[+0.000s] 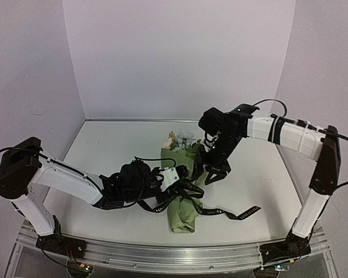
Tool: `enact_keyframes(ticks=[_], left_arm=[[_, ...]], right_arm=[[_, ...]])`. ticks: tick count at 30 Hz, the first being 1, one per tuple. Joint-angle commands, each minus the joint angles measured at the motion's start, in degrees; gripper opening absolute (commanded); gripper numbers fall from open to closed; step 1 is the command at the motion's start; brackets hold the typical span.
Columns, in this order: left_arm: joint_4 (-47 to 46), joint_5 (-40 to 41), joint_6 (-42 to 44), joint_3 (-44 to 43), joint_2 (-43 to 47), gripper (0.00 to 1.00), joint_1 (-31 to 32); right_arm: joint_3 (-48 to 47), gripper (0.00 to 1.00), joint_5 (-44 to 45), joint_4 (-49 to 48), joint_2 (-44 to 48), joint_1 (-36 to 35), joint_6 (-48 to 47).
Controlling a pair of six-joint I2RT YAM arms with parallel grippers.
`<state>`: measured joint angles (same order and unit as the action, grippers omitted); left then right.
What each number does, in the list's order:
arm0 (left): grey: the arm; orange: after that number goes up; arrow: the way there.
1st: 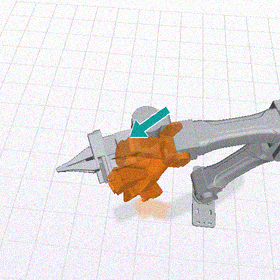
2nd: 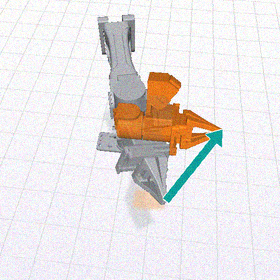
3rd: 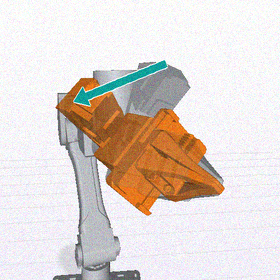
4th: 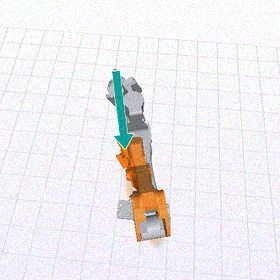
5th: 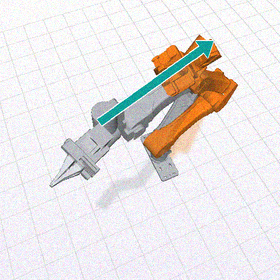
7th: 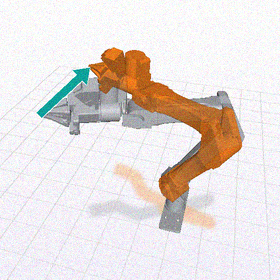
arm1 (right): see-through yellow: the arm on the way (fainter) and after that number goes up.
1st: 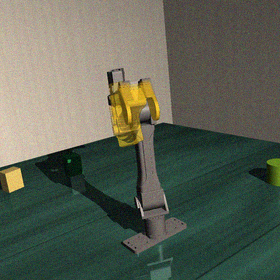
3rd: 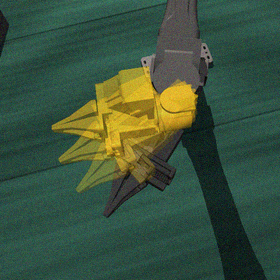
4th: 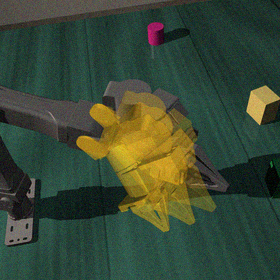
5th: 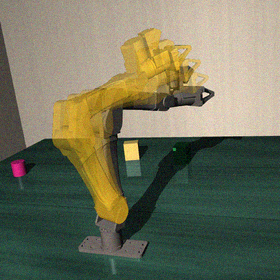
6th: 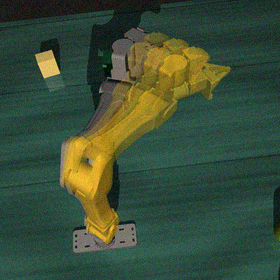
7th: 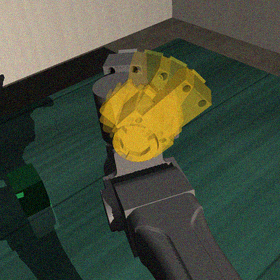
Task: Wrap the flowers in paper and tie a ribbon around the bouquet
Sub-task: Cross the half-tied ribbon over the folded bouquet.
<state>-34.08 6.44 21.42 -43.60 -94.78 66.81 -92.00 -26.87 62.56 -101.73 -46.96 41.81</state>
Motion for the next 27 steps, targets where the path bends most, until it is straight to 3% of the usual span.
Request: enact_keyframes(ticks=[1,6,14,27], left_arm=[[-4.49,1.71,-6.58,1.51,1.85,0.0,-0.48],[-4.91,2.36,-11.13,2.64,3.12,0.0,-1.2],[-4.41,2.02,-13.86,3.45,4.25,0.0,-2.31],[-1.83,0.09,-14.3,2.12,4.61,0.0,-4.12]], right_arm=[[11.22,0.55,8.02,-9.75,12.17,-0.35,-10.89],[28.29,0.56,12.05,-27.5,19.66,-2.69,-22.43],[41.09,0.52,10.75,-50.43,17.01,-6.07,-32.3],[44.69,0.44,12.02,-53.21,17.26,-7.92,-32.81]])
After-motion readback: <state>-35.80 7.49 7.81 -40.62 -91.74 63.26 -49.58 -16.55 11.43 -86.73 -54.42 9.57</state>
